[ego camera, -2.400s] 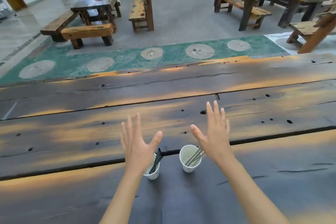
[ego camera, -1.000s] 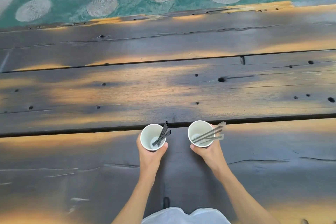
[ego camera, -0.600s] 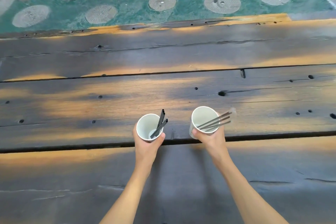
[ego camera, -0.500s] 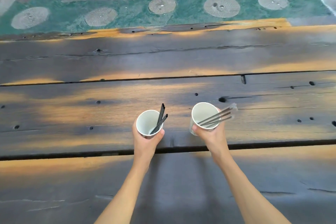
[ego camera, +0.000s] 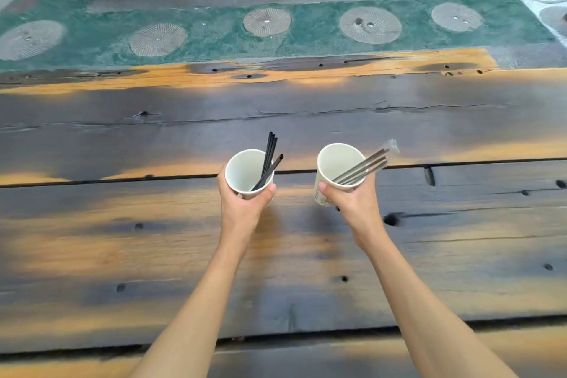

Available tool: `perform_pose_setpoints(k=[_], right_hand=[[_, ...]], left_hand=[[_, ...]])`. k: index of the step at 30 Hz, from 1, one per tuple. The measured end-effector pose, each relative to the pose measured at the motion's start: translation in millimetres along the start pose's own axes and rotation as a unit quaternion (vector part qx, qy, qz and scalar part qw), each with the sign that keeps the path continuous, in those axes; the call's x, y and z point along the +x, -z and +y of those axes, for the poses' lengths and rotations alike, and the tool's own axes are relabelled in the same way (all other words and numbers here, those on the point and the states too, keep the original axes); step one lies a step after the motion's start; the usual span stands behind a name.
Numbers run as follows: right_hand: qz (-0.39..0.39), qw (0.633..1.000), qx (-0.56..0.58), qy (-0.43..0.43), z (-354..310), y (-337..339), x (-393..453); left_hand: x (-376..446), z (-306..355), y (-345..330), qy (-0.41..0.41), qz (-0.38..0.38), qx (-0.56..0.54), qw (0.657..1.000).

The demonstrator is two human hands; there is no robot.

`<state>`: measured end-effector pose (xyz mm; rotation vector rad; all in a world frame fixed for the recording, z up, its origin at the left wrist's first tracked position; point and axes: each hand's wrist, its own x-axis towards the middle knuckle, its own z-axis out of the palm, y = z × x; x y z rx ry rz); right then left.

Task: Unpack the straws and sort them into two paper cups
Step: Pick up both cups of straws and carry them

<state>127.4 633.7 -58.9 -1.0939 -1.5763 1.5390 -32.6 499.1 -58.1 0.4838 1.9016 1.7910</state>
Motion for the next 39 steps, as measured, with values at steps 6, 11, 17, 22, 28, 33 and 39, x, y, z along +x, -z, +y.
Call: perform_pose_setpoints(k=[6,11,17,22,28,33,39], right_hand=[[-0.006,1.0,0.003,0.007,10.7,-17.5,66.9],[-0.004,1.0,0.008,0.01,24.3,-30.8,105.1],[-0.012,1.0,0.002,0.006,43.6,-42.0,131.0],[-0.017,1.0,-0.005,-0.002,58.1,-43.5,135.7],[-0.041,0.999,-0.011,0.001,63.8,-42.3,131.9],[-0.067,0.998,-0.004,-0.02,61.9,-35.4,122.4],[-0.047,0.997,-0.04,-0.035,42.3,-24.0,90.3]], left_hand=[[66.4,-15.2,-9.4,-0.006,0.013,0.011,1.0],[108.5,-34.1,-14.9,0.0,0.014,0.022,1.0],[136.6,-49.6,-18.7,-0.004,0.019,0.028,0.999],[137.9,-58.0,-23.0,-0.004,0.01,0.031,0.999],[138.6,-61.8,-25.0,0.001,0.001,0.028,1.0],[131.0,-60.3,-20.6,0.035,0.009,0.076,0.996],[98.1,-39.6,-4.9,0.066,0.051,0.114,0.99]])
